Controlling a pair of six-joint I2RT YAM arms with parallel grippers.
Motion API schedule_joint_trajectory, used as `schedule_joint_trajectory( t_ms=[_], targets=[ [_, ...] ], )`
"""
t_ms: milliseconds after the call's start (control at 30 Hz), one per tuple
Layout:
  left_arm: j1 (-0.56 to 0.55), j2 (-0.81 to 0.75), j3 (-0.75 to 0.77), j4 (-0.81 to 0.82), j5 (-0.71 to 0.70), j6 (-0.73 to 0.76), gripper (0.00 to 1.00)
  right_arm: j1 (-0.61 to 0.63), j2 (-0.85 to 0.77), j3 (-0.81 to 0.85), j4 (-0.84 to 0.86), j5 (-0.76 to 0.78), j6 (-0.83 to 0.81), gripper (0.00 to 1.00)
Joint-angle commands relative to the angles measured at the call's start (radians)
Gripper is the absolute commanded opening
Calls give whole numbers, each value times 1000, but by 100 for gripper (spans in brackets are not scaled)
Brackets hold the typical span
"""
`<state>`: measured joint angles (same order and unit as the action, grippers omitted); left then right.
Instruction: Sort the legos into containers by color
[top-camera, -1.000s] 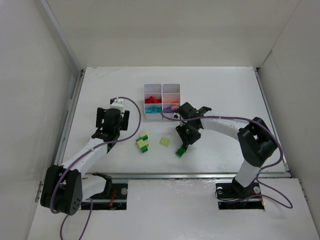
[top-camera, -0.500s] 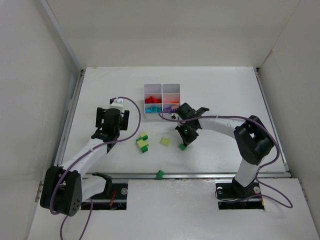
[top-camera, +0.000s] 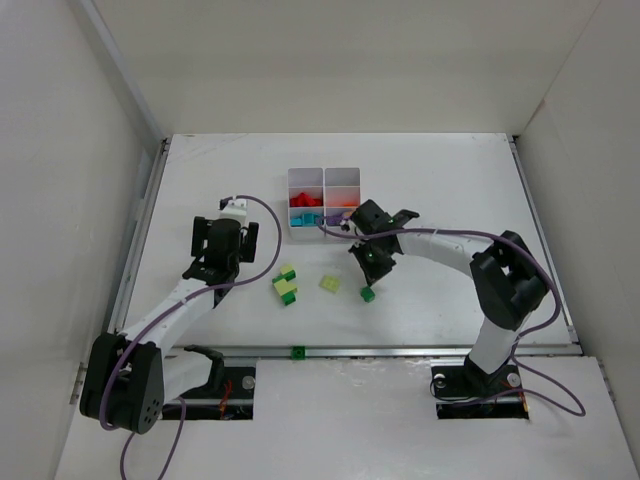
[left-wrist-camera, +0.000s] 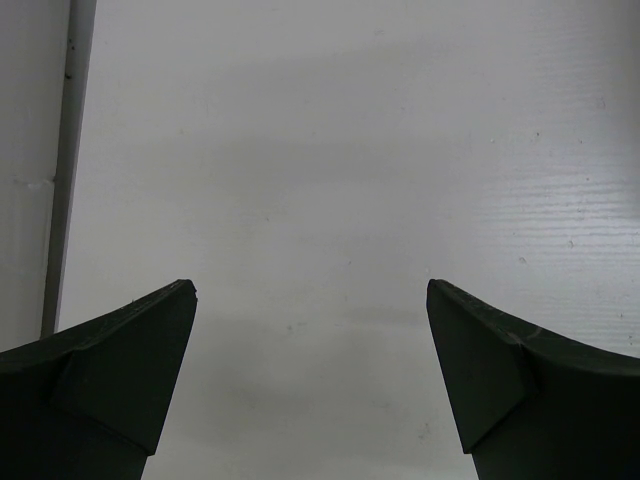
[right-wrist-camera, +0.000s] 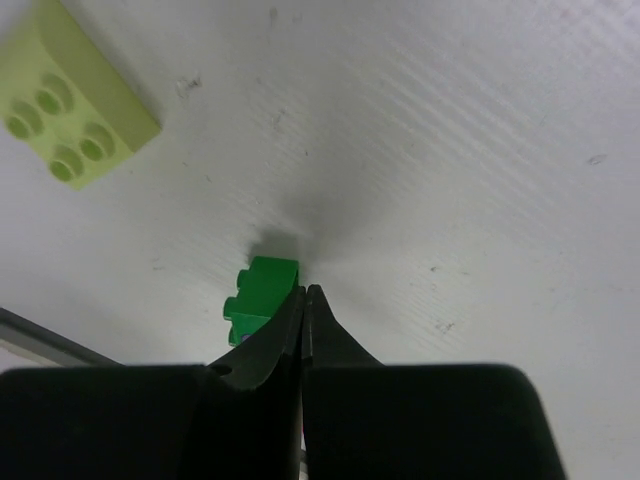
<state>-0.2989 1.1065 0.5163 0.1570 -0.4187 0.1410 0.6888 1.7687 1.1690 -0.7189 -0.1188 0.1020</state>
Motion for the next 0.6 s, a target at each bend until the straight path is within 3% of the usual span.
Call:
schedule_joint_trajectory(
  t_ms=[0,167,433,500,533,567],
  targets=[
    [4,-33,-9,22,-3,2,100,6,-61,99,1,24,-8,0],
    [4,-33,-9,22,-3,2,100,-6,-71,253,-10,33,10,0],
    [4,-33,-9,22,-3,2,100,-52,-52,348,-56,-10,-42,1],
    [4,-33,-9,22,-12,2,100,-52,-31,348,-132,-54,-74,27],
    [4,-33,-9,22,-12,2,100,-38,-22,316,-152,-55,-85,52],
    [4,-33,-9,22,-12,2,100,-26,-22,290,-165,-55,-85,58]
  ],
)
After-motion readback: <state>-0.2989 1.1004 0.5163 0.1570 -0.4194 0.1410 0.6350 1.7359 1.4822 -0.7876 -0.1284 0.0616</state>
